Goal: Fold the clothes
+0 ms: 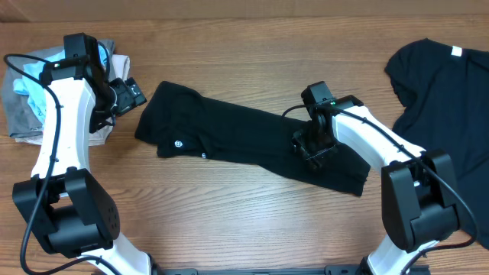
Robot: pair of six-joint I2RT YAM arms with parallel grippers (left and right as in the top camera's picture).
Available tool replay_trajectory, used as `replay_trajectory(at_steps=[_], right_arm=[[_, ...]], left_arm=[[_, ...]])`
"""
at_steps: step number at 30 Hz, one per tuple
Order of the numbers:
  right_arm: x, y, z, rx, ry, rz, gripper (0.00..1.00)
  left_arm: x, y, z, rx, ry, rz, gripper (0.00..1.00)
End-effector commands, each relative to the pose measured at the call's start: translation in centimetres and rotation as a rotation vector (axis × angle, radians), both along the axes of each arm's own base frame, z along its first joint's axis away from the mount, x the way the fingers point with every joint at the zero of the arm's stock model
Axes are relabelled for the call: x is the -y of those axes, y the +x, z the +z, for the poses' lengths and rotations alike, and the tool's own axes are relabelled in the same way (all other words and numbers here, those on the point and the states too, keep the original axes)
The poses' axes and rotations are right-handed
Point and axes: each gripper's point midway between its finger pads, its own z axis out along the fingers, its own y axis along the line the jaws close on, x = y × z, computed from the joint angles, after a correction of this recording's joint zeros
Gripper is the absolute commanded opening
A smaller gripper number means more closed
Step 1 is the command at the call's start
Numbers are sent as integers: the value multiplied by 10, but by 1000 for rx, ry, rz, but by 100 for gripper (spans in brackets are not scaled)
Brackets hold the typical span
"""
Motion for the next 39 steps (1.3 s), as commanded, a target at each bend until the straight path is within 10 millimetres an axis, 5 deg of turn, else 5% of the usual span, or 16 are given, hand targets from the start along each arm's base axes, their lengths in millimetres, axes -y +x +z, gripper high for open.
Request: replay_trajectory(at_steps=[1, 24, 30, 39], right_arm=[[2, 4, 7, 32, -15, -29, 47], [7, 0, -3, 33, -36, -33, 48], [8, -1, -3, 30, -36, -33, 35], [11, -16, 2, -41, -46, -33, 29]], left_arm=[[4, 3, 6, 21, -6, -10, 100], [4, 3, 6, 21, -6, -10, 100], [4, 3, 6, 21, -6, -10, 100], [4, 3, 7, 21, -6, -10, 100]])
